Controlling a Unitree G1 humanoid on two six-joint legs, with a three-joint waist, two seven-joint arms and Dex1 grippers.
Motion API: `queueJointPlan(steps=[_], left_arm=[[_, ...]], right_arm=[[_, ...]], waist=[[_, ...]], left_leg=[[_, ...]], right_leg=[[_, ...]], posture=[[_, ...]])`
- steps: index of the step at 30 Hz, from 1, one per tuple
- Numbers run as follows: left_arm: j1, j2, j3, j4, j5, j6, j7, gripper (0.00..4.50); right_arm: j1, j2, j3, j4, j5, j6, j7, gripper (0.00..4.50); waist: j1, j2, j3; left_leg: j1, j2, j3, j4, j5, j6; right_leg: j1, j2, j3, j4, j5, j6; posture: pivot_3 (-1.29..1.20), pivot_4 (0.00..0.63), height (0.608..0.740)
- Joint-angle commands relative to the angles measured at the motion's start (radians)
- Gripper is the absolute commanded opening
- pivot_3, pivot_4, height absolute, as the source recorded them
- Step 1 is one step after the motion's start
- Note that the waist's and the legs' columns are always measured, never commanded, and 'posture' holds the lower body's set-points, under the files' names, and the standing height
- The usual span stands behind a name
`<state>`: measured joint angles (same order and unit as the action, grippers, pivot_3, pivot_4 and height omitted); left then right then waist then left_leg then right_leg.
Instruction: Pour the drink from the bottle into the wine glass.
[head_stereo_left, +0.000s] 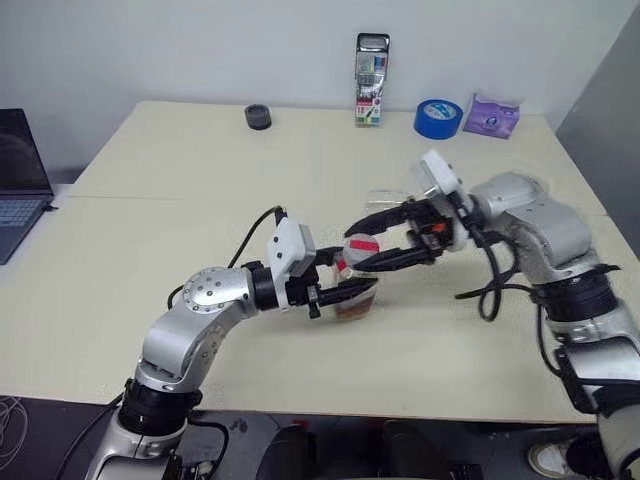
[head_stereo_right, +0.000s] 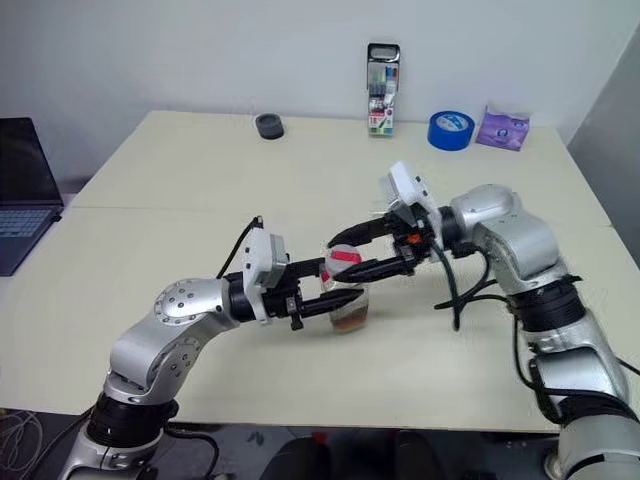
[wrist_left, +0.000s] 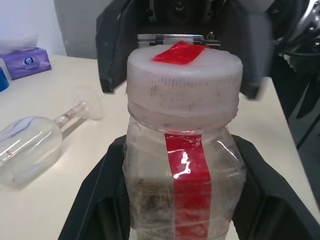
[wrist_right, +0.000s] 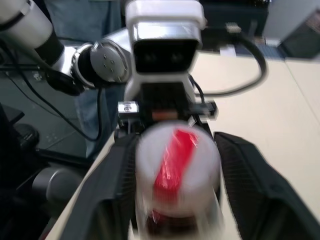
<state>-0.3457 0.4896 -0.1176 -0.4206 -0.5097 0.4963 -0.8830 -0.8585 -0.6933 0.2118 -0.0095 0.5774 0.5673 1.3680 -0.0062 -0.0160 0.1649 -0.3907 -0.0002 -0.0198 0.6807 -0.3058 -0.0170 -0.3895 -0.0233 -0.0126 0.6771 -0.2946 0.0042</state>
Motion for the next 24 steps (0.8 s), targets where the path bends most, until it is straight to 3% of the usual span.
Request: queueJointPlan(steps=[1, 2, 6, 12, 18, 24], left_arm=[[-0.003, -0.003, 0.045, -0.058, -0.037, -0.019, 0.013, 2.11], [-0.005, -0.007, 0.048, -0.049, -0.031, -0.023, 0.02, 2.11], [-0.032, -0.043, 0.05, 0.008, -0.004, -0.043, 0.059, 2.11], [-0.077, -0.087, 0.027, 0.063, 0.024, -0.067, 0.08, 2.11], [-0.096, -0.095, 0.014, 0.08, 0.031, -0.073, 0.07, 2.11], [-0.103, -0.099, 0.014, 0.081, 0.03, -0.068, 0.076, 2.11]], right_arm=[[0.101, -0.089, -0.153, -0.172, 0.099, 0.174, -0.108, 3.82], [0.132, -0.087, -0.185, -0.227, 0.133, 0.217, -0.16, 4.2], [0.258, 0.01, -0.287, -0.454, 0.228, 0.33, -0.438, 4.2], [0.327, 0.188, -0.25, -0.598, 0.167, 0.322, -0.729, 4.2], [0.293, 0.269, -0.213, -0.59, 0.107, 0.29, -0.855, 4.2], [0.277, 0.269, -0.219, -0.583, 0.113, 0.292, -0.871, 4.2]], waist=[[0.013, 0.0, 0.0], [0.013, 0.0, 0.0], [0.003, 0.0, 0.0], [0.003, 0.0, 0.0], [0.003, 0.0, 0.0], [0.003, 0.0, 0.0]], left_leg=[[-0.002, 0.0, -0.002, 0.0, 0.0, 0.0], [-0.002, 0.0, -0.002, 0.0, 0.0, 0.0], [-0.001, 0.0, -0.002, -0.001, 0.0, 0.0], [0.001, -0.001, -0.002, 0.0, 0.0, 0.0], [0.0, -0.001, -0.002, 0.0, 0.002, -0.004], [0.0, -0.001, -0.002, 0.0, 0.002, -0.004]], right_leg=[[0.0, -0.001, -0.002, -0.001, 0.0, 0.0], [0.0, -0.001, -0.001, -0.002, 0.0, 0.0], [-0.001, 0.001, -0.001, 0.002, 0.0, 0.0], [0.0, 0.001, 0.0, 0.004, 0.0, 0.0], [-0.001, 0.001, 0.0, 0.003, 0.0, 0.0], [-0.001, 0.001, 0.0, 0.003, 0.0, 0.0]], posture=[[0.0, 0.15, 0.74], [0.0, 0.15, 0.74], [0.0, 0.15, 0.74], [0.0, 0.15, 0.74], [0.0, 0.15, 0.74], [0.0, 0.15, 0.74]])
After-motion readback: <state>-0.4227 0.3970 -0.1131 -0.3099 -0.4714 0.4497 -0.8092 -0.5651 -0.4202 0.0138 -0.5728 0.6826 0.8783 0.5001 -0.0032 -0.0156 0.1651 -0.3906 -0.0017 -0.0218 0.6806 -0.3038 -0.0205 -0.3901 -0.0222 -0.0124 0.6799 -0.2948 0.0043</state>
